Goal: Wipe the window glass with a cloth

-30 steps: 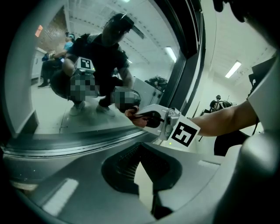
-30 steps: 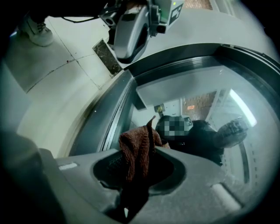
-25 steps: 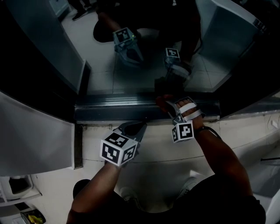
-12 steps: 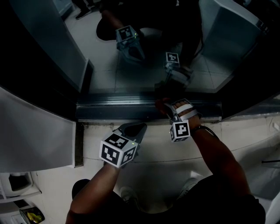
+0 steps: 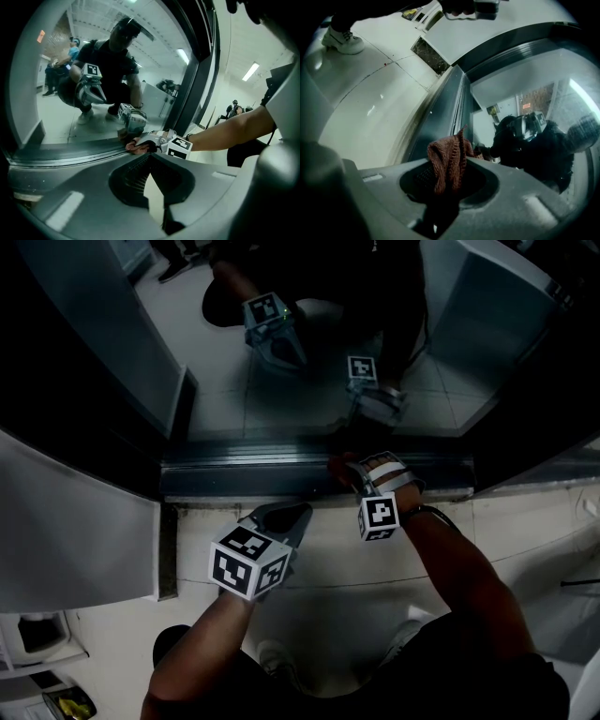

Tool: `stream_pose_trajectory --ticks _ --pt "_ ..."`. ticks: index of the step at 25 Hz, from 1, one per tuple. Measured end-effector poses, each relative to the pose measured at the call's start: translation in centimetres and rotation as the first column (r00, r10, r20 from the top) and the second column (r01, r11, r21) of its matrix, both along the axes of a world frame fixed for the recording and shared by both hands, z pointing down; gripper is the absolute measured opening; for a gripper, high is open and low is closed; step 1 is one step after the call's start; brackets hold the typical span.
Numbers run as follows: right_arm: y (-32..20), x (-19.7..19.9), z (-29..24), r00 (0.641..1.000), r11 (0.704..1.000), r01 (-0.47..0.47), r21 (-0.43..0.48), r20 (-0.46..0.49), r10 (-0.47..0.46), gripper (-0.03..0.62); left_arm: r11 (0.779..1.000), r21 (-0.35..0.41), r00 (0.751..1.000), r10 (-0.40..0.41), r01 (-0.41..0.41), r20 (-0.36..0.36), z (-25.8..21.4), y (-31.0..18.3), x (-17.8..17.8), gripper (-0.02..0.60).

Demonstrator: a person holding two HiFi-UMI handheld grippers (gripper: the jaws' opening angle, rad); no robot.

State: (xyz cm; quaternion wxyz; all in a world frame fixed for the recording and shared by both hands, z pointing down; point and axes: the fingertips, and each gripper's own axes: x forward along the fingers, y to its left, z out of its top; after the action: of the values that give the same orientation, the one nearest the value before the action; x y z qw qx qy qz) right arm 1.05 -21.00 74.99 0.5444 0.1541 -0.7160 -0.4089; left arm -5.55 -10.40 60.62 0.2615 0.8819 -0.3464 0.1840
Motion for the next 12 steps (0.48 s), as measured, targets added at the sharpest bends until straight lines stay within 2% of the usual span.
stream_pose_trajectory --ticks 5,12 --pt "0.3 -0.2 2.0 1.000 0.997 -0.017 -0.074 -0.021 0.015 0.077 1.000 -0.005 1.000 -0.004 0.004 -0.002 0.1 0.2 -0.6 0.017" --pt "-0.1 -0.2 2.4 0.998 0.997 -0.022 -0.074 -0.067 0.017 0.076 1.000 -0.006 1.000 -0.017 0.017 -0.012 0.0 0.1 -1.4 0.017"
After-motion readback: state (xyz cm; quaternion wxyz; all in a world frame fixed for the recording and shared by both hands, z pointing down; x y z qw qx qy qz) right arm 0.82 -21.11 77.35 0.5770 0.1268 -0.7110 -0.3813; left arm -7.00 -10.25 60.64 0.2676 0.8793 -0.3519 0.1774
